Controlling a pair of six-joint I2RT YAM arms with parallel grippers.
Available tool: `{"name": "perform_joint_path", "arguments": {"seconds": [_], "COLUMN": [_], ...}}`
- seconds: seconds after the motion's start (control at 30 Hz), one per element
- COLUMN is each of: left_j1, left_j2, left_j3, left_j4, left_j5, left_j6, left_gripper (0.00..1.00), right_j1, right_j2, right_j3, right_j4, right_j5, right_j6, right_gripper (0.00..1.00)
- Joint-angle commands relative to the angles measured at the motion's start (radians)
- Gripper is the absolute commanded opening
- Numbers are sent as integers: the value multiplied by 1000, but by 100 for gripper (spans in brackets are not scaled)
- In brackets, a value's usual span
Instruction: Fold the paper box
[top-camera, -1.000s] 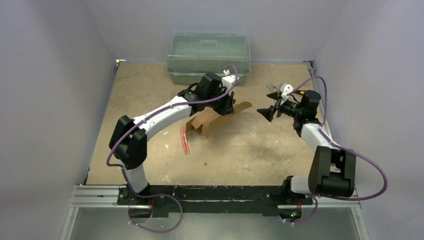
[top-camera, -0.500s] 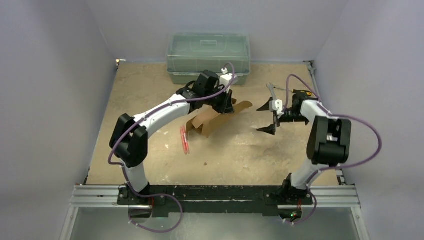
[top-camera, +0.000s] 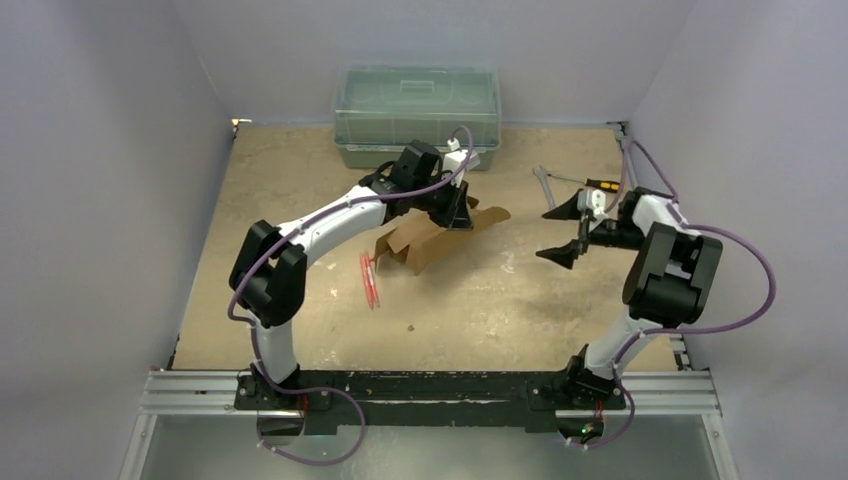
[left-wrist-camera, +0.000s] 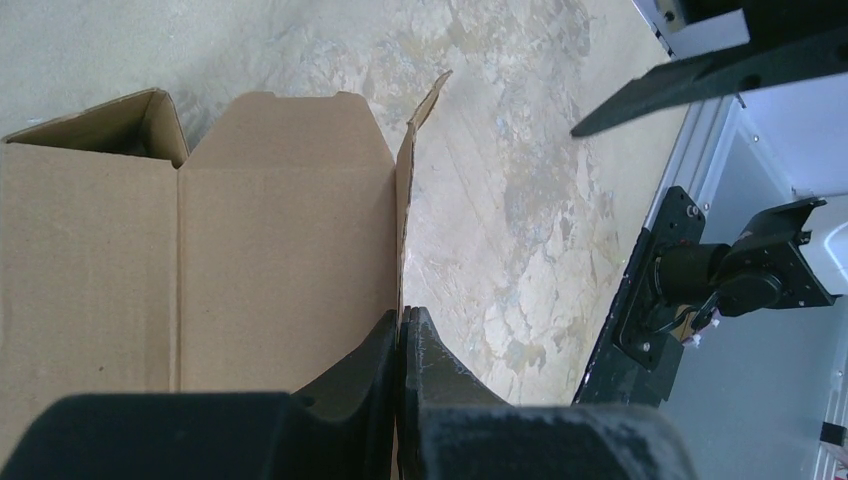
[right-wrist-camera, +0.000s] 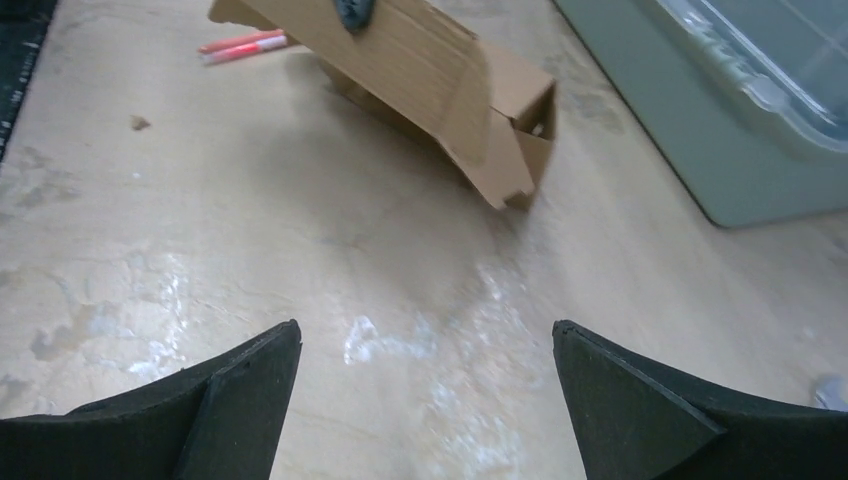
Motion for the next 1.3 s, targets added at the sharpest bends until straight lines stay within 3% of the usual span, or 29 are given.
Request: {"name": "perform_joint_path", "arguments": {"seconds": [0.0,0.07,0.1,0.23,0.27,0.33,0.43,0.67,0.77,0.83,0.9,1.03,1.07,1.13,1.27], "left_j1": [7,7,7,6,6,7,6,5,5,5,5,5,5,5,5], "left_j2": [7,6,4,7,8,9,15,-1,9,20,28,33,35,44,62], "left_j3": [38,41,43,62,64,66,66,44,50,56,60,62,63,68,96], "left_j4": [23,17,12,-13,-14,-13,-4,8,4,8,17,35,40,44,31], "left_j5": [36,36,34,21,20,23,33,46,47,52,54,60,63,69,71], "left_j6": [-14,-14,-13,-4,-4,-9,-20,-31,-26,-30,-37,-52,-55,-60,-60], "left_gripper": [0,0,0,0,0,0,0,0,0,0,0,0,0,0,0], "right_j1": [-90,-117,-120,-119,-119,-129,-144,-277,-314,-315,-315,-312,-312,-311,-264], "right_j2": [-53,-85,-113,-346,-396,-453,-452,-257,-165,-145,-180,-371,-402,-426,-381], "right_j3": [16,-3,-10,-171,-215,-255,-287,-332,-252,-198,-182,-300,-322,-306,-254], "right_j4": [-20,58,157,791,883,875,730,571,342,313,428,958,1054,938,616], "right_j5": [36,93,140,360,363,331,234,102,102,130,175,327,338,273,111], "right_j6": [-167,-52,104,729,802,777,651,399,163,209,394,983,1052,953,531], "right_gripper": [99,99,99,99,99,99,99,99,99,99,99,99,99,99,99]}}
